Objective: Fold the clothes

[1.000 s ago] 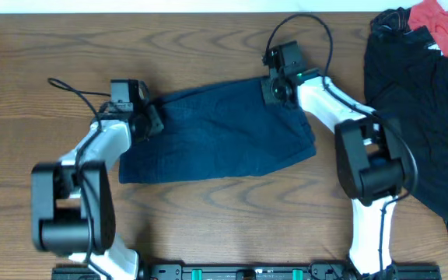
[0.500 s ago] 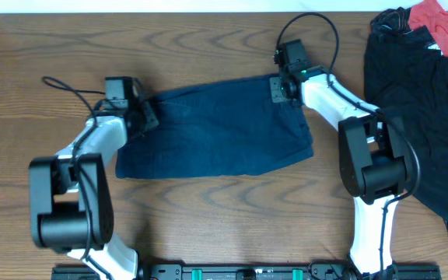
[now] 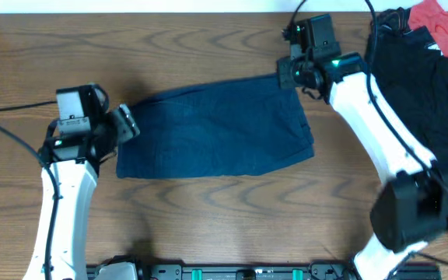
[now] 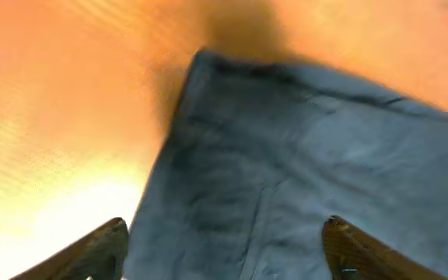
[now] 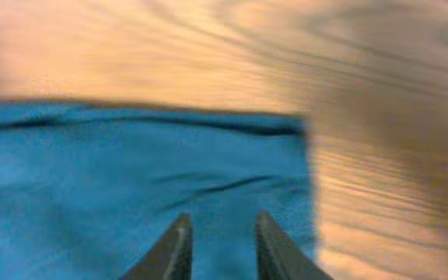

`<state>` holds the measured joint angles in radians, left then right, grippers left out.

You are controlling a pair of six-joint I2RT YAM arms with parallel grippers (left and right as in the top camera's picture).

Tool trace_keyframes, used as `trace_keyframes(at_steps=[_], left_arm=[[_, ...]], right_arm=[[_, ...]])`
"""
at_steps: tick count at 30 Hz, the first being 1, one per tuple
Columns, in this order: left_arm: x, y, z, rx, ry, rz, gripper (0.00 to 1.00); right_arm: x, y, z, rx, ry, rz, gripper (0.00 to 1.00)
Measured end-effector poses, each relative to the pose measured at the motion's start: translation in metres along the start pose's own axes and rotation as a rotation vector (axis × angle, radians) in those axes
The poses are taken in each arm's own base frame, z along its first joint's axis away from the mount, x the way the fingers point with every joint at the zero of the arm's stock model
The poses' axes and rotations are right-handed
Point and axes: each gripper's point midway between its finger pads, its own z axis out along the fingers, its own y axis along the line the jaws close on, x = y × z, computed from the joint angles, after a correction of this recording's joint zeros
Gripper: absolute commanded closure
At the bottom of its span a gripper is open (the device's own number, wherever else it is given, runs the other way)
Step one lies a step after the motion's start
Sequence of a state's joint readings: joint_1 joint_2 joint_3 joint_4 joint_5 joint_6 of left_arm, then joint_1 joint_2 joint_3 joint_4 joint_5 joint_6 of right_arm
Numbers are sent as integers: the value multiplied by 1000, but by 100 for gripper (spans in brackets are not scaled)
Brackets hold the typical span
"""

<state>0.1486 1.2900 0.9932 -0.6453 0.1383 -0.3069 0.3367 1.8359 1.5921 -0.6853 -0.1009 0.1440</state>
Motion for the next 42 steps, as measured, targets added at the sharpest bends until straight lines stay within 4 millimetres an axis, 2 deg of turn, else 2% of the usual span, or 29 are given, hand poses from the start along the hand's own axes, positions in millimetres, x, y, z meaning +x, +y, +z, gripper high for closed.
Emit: trace_keyframes(at_steps=[1, 3, 6, 10, 13, 16, 21, 23, 25, 32, 33, 34, 38, 42], left_arm=[[4, 9, 2, -25, 24, -10, 7], [10, 24, 10, -61, 62, -28, 5], [15, 42, 28, -78, 124, -58, 5], [28, 54, 61, -35, 238, -93, 4], [43, 55, 85, 28, 329, -117, 4], [61, 46, 106, 131, 424, -130, 4], [57, 18, 111, 321, 450, -119, 5], [58, 9, 111, 388, 468, -129, 11], [62, 2, 111, 447, 492, -140, 24], [87, -1, 115, 503, 583, -175, 85], [89, 0, 116, 497, 588, -174, 91], [91, 2, 117, 492, 592, -167, 94], [96, 3, 114, 481, 615, -174, 93], [104, 14, 99, 368, 660, -183, 94]], right_arm=[[2, 16, -6, -35, 6, -21, 72], [14, 46, -5, -92, 47, -60, 73], [44, 81, 13, -151, 134, -116, 72], [85, 112, 43, -185, 251, -173, 72], [112, 125, 62, -195, 323, -203, 75], [137, 132, 81, -193, 391, -221, 75], [173, 124, 110, -167, 500, -220, 77], [174, 124, 112, -168, 506, -217, 77], [176, 124, 112, -166, 514, -217, 77], [176, 124, 112, -165, 519, -216, 77], [176, 123, 112, -165, 519, -216, 78], [176, 123, 112, -164, 520, -216, 79], [177, 122, 112, -160, 524, -216, 80], [178, 122, 111, -161, 529, -215, 82]])
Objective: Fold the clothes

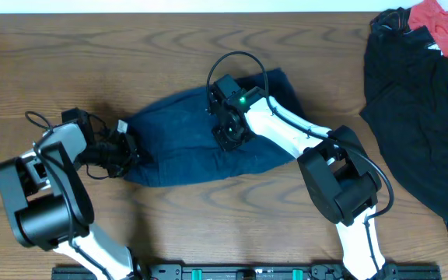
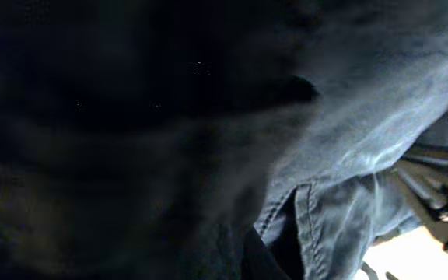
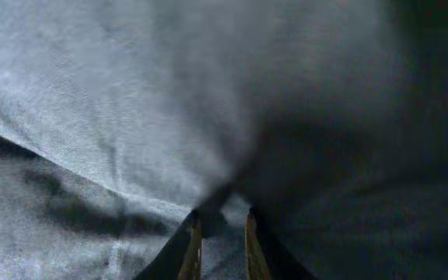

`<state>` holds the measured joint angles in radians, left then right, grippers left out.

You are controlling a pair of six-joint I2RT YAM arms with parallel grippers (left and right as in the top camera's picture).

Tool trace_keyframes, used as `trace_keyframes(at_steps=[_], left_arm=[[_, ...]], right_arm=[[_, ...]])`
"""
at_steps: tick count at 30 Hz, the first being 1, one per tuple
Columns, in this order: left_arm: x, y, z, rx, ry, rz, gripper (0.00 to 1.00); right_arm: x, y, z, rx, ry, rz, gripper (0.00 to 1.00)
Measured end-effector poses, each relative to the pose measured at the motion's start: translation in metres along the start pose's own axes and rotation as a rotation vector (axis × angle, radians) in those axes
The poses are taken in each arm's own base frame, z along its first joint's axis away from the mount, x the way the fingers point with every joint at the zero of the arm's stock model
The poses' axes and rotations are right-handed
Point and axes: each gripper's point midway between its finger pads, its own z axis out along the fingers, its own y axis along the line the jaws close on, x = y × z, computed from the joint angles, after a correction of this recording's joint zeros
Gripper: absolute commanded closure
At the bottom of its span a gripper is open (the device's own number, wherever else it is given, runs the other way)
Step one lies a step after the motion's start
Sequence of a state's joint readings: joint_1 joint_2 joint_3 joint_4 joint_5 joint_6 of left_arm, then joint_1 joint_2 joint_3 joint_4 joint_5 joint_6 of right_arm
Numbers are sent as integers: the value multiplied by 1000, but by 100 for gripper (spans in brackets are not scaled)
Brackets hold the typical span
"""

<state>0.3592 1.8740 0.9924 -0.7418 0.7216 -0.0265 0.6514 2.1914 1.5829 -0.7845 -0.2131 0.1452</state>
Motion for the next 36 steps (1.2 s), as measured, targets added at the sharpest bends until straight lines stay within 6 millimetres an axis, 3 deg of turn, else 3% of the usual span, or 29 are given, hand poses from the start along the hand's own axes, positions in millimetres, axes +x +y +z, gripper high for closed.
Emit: trace_keyframes(at_steps=[3, 8, 14, 21, 32, 36], left_arm=[[3, -5, -20, -70, -25, -1, 94], [-5, -32, -60, -98, -149, 80, 94], [2, -46, -83, -111, -222, 120, 94], [11, -57, -91, -96, -237, 133, 94], [40, -136, -73, 0, -238, 366, 94], [42, -144, -67, 1, -239, 370, 94]], right_arm=[[1, 3, 1, -18, 4, 0, 82], [1, 12, 3, -53, 8, -8, 82], [2, 25, 5, -69, 7, -34, 81], [1, 51, 9, -132, -4, -59, 82], [-3, 147, 25, -320, -78, -101, 82], [-1, 162, 26, -339, -80, -92, 81]])
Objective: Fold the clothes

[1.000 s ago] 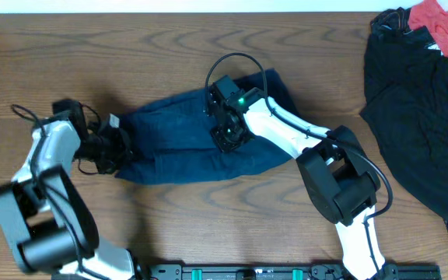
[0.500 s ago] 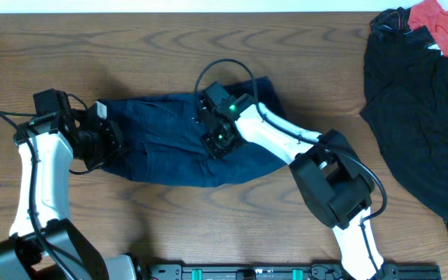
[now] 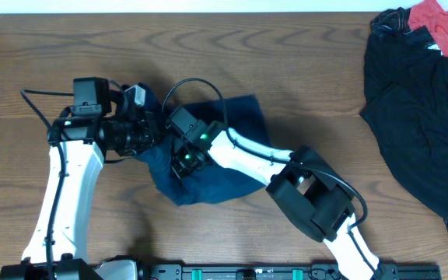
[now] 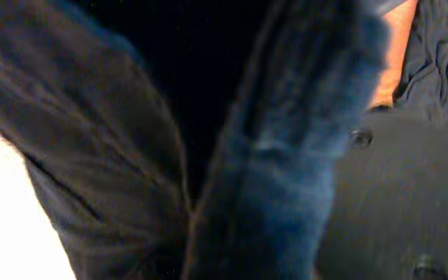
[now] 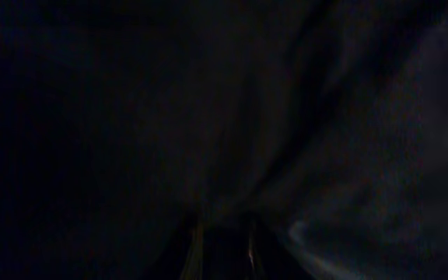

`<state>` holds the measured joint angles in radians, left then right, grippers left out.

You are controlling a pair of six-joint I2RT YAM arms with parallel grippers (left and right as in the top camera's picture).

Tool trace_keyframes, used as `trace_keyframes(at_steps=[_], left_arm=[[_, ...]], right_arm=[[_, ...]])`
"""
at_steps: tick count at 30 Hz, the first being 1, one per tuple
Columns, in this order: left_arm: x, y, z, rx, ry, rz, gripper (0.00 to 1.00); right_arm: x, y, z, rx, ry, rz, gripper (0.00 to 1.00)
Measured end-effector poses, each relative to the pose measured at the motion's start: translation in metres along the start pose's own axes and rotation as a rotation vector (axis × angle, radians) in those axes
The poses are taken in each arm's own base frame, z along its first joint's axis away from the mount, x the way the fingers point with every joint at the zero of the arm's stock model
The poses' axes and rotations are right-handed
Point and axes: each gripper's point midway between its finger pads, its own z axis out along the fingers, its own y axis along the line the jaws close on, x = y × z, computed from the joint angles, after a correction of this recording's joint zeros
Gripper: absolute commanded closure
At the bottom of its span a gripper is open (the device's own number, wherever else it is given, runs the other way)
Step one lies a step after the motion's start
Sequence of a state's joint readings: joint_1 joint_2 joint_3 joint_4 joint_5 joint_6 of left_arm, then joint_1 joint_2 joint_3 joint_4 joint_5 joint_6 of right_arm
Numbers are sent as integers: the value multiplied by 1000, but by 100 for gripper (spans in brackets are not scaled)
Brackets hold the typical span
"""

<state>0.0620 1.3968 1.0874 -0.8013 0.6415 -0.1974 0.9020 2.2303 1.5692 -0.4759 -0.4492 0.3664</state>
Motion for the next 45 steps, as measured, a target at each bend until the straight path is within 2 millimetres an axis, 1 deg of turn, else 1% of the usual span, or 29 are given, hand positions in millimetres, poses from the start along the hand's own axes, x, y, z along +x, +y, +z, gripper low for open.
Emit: trace_keyframes(at_steps=[5, 9, 12, 14, 16, 18, 20, 23, 24, 25, 27, 29, 31, 34, 37, 42, 45], left_arm=[[-4, 0, 1, -9, -15, -7, 94], [-4, 0, 1, -10, -18, -15, 94], [-4, -1, 2, -10, -17, -13, 94], [-4, -2, 2, -12, -17, -7, 94], [-4, -1, 3, -25, -21, -4, 94], [-5, 2, 3, -41, -25, -5, 94], [-6, 4, 3, -57, -31, -5, 94], [-6, 6, 3, -68, -34, -5, 94], [-6, 6, 3, -67, -33, -4, 94], [-6, 5, 3, -63, -31, -4, 94], [-4, 0, 5, -50, -22, 5, 94], [0, -6, 8, -41, -8, 24, 94], [5, -12, 11, -32, 8, 43, 94], [12, -23, 17, -19, 32, 75, 94], [17, -29, 20, -8, 49, 94, 94], [18, -31, 20, -3, 52, 95, 94], [18, -31, 20, -3, 53, 96, 94]], right_arm=[[-10, 0, 2, -2, -43, 6, 79], [-10, -4, 2, 17, -46, 12, 78], [-5, -15, -2, 38, -22, 39, 75], [-4, -25, -12, 51, -8, 60, 74], [-8, -41, -32, 69, -14, 91, 72], [-17, -59, -65, 89, -42, 122, 71], [-20, -80, -108, 126, -71, 169, 71], [-13, -114, -175, 217, -106, 253, 72], [-9, -123, -191, 245, -108, 276, 72], [-1, -133, -204, 276, -99, 299, 72], [13, -148, -215, 316, -66, 327, 72], [25, -163, -213, 340, -23, 347, 72], [36, -172, -203, 351, 21, 360, 73], [53, -184, -181, 347, 91, 377, 73], [67, -192, -160, 342, 145, 388, 73], [73, -197, -135, 338, 174, 371, 74], [69, -195, -130, 337, 164, 355, 75]])
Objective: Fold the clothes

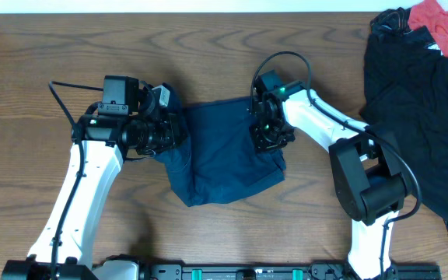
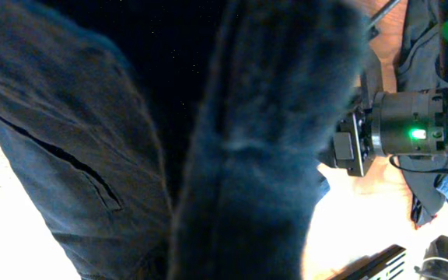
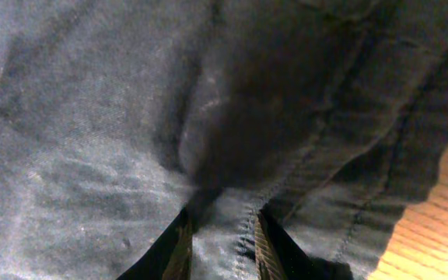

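A dark blue garment (image 1: 224,155) lies bunched and partly doubled over at the table's middle. My left gripper (image 1: 171,128) holds its raised left edge; in the left wrist view the blue garment (image 2: 92,179) fills the frame, a pocket slit shows, and the fingers are hidden. My right gripper (image 1: 267,140) sits on the garment's right side. In the right wrist view my right gripper (image 3: 222,222) is shut, with a stitched fold of the garment (image 3: 131,117) pinched between its fingers. The right arm's wrist (image 2: 399,132) shows past the cloth.
A pile of dark clothes (image 1: 411,78) with a red piece (image 1: 442,23) on top covers the right end of the wooden table (image 1: 45,54). A black rail (image 1: 232,272) runs along the front edge.
My right gripper has moved from the garment's left part, close to the left gripper, to its right side, and the cloth now spreads wider to the right. The left gripper has shifted slightly right.
The garment lay flat, my left gripper open at its left edge and the right at its far right corner. Then the right gripper was at the cloth's middle and the left low at the edge. Then both met on the left, cloth bunched. Now they stand apart.
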`<state>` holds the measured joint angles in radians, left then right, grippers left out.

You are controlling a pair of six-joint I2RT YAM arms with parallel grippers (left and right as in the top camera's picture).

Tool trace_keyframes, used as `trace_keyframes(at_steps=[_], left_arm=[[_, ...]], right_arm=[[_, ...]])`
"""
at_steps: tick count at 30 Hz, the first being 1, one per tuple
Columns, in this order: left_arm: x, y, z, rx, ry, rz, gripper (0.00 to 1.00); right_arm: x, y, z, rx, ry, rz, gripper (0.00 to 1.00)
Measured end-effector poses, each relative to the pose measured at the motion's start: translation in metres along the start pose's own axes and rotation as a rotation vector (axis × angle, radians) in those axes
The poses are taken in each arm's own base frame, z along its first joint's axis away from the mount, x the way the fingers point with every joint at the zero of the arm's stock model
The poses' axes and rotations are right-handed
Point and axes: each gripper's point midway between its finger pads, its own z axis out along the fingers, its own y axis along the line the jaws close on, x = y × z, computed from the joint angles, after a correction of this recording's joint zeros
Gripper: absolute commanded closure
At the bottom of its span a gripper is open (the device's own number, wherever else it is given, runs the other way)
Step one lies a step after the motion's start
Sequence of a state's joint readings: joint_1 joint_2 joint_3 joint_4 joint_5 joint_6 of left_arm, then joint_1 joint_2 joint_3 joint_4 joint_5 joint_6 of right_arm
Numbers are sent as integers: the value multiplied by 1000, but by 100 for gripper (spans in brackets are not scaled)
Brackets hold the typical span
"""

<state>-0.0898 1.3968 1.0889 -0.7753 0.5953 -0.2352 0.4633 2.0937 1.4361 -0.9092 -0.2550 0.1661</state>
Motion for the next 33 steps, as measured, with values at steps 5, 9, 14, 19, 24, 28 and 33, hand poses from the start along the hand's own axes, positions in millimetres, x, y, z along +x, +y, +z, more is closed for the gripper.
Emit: trace_keyframes(at_steps=[5, 9, 14, 19, 24, 28, 33], left_arm=[[-4, -5, -13, -7, -1, -7, 94], [-19, -17, -34, -16, -39, 9, 94], [-12, -29, -32, -16, -15, 41, 94], [2, -41, -14, -33, 50, 98, 94], [16, -40, 18, -81, 150, 124, 94], [24, -34, 43, -119, 215, 135, 94], [25, -30, 69, -136, 249, 134, 94]], right_arm=[[-1, 2, 2, -1, -8, -7, 75], [-2, 5, 2, -2, -13, -16, 75], [-3, 9, 4, -3, -18, -27, 76], [-2, 14, 5, -3, -20, -36, 76], [-2, 17, 5, -3, -20, -40, 76], [-2, 17, 5, -3, -20, -33, 76], [-2, 17, 5, -3, -20, -27, 76]])
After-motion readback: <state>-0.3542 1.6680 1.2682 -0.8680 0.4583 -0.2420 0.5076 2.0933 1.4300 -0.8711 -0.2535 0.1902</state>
